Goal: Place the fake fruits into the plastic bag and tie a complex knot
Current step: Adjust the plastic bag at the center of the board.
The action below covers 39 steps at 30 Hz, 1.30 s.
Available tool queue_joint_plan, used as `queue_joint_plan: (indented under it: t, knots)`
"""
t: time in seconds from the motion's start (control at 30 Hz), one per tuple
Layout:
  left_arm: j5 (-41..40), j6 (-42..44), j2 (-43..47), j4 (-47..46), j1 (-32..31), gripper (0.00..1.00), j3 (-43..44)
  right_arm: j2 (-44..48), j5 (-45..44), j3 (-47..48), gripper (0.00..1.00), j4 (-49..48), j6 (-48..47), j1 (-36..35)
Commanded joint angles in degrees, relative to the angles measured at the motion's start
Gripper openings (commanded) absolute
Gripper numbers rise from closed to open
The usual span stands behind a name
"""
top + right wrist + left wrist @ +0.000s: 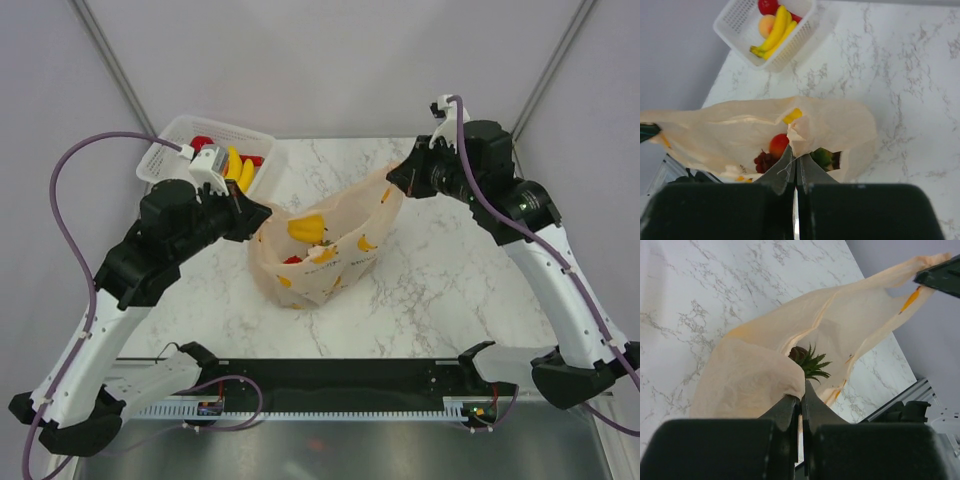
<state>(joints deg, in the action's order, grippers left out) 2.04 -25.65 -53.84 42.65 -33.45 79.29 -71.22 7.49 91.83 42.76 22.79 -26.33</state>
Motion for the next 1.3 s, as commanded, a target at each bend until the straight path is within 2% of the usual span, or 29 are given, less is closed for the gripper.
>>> queue_joint_plan:
  t: [0.0,0.07,0.17,0.27,0.37,0.47,0.77,1.03,1.13,1.27]
  knots:
    - [-1.9,-3.6,1.2,-6.3,0.2,0.05,-5.0,0.3,7.4,12.7,0.00,-2.7,-1.8,0.2]
    - [-1.7,-5.1,1.5,-9.7,0.2,0.05,-8.9,-0.7,7.3,20.6,0.00,-0.5,-2.2,0.2]
    - [0.6,-6.0,0.2,-12.6,0.2,0.04,-7.9,-0.9,6.8,22.8,0.00,0.0,-2.5,0.2]
    - [0.6,-3.8,-2.8,-10.0,0.3,0.03,-0.7,0.1,5.9,15.4,0.00,-1.2,-3.4,0.2]
    - [-1.3,-1.2,-5.8,-6.8,0.3,0.02,15.1,2.0,2.7,5.7,0.00,-3.5,-3.6,0.2]
    - [-3.2,1.0,-6.6,-6.5,0.3,0.02,20.5,4.6,2.9,-0.4,0.00,-6.2,-3.3,0.2]
    - [-6.0,1.8,-7.2,-7.1,0.5,0.02,11.8,4.9,-2.7,6.6,0.00,-4.3,-5.4,0.2]
    - [-10.8,3.7,-7.2,-7.8,1.6,0.02,10.7,3.8,0.5,3.5,0.00,-4.9,-6.5,0.2]
    - [-10.0,3.2,-7.4,-9.1,2.0,0.02,8.8,4.2,-0.5,2.0,0.00,-5.1,-7.0,0.2]
    - [-3.8,3.0,-8.2,-14.1,2.1,0.02,3.9,4.9,-1.9,0.2,0.00,-5.1,-7.4,0.1]
